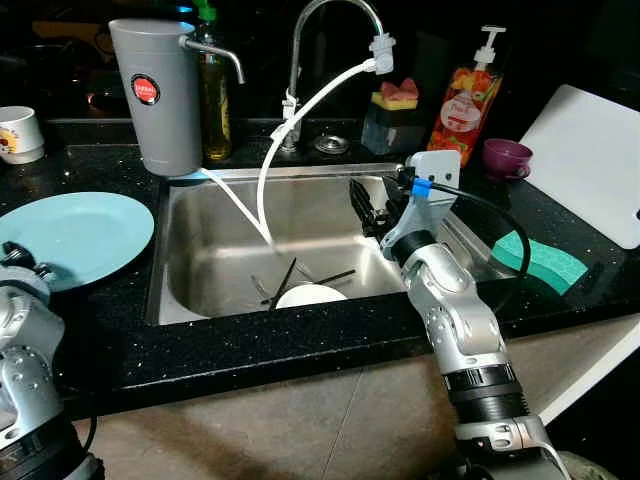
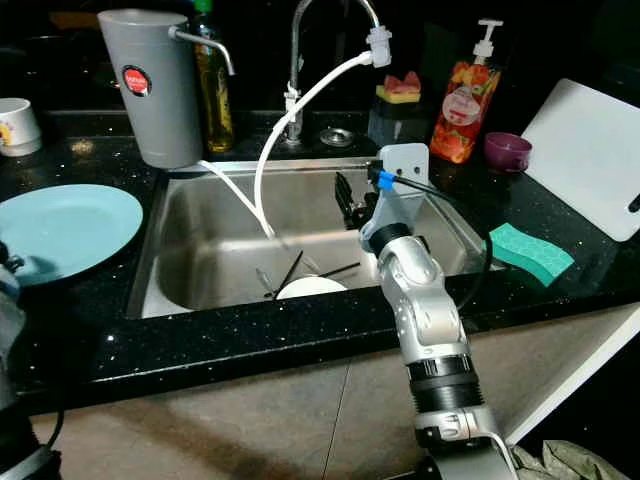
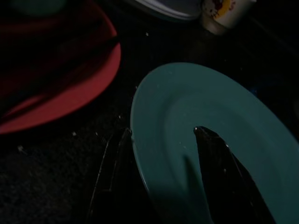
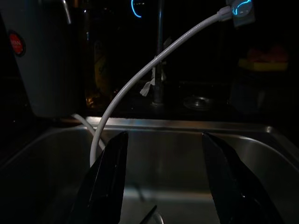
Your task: Kitchen organization
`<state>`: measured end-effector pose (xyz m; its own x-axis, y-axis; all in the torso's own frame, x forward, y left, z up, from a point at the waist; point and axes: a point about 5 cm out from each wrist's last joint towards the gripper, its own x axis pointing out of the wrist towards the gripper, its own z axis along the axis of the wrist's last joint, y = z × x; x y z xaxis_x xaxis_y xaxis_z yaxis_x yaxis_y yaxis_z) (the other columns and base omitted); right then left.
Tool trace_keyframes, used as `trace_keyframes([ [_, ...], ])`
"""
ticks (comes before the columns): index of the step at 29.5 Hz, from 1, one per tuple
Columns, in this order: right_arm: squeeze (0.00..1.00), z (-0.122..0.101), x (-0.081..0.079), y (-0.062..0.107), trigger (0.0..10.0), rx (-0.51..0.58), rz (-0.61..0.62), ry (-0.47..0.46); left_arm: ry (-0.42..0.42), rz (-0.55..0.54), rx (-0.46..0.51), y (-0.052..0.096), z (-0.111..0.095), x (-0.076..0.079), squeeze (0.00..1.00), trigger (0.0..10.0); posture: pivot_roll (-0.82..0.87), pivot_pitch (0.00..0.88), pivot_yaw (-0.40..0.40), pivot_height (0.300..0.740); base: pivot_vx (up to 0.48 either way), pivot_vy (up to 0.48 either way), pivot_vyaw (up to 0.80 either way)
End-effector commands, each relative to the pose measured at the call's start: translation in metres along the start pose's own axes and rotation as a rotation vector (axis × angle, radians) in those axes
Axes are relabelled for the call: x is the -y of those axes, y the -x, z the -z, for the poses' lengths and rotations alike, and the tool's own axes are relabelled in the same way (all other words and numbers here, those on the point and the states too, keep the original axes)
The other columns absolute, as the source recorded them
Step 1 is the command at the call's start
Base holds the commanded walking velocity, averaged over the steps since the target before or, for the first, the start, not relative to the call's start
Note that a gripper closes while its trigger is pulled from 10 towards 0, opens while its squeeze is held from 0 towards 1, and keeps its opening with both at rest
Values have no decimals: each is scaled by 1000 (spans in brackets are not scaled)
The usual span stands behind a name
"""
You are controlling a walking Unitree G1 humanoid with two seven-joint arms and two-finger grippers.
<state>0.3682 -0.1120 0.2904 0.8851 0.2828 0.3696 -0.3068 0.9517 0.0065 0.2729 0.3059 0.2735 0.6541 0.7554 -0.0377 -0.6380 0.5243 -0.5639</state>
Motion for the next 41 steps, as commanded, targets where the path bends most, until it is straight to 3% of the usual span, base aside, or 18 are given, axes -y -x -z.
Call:
trace_keyframes([
  [1,0,3,0,3,10000,-18,4,6,28,-10,-36,-2,6,-1,0,10000,123,156,-79,740,0,0,0],
  [20,0,6,3,5,10000,-51,21,-14,151,-128,-180,-6,27,-11,0,10000,110,157,-86,740,0,0,0],
  [22,0,6,3,4,10000,-54,21,-15,187,-128,-208,-9,30,-11,0,2588,107,156,-91,740,0,0,0],
  [26,0,6,2,4,10000,-55,20,-16,208,-130,-231,-11,33,-11,0,2588,107,156,-91,740,0,0,0],
  [27,0,6,2,4,10000,-56,20,-18,229,-122,-247,-12,35,-10,0,0,102,154,-92,740,0,0,0],
  [30,0,7,3,4,10000,-64,28,-32,259,-82,-276,-9,41,-5,0,0,103,157,-92,740,0,0,0],
  [38,0,10,5,4,10000,-74,33,-45,237,-48,-253,-6,40,-1,0,0,103,156,-94,740,0,0,0],
  [39,0,10,4,4,10000,-74,33,-46,242,-16,-237,-5,37,3,0,2902,103,156,-94,740,0,0,0],
  [40,0,10,4,4,10000,-74,33,-46,242,-16,-237,-5,37,3,0,2902,103,156,-94,740,0,0,0],
  [41,0,10,4,4,10000,-73,31,-48,268,79,-192,-1,29,15,0,10000,101,152,-94,740,0,0,0],
])
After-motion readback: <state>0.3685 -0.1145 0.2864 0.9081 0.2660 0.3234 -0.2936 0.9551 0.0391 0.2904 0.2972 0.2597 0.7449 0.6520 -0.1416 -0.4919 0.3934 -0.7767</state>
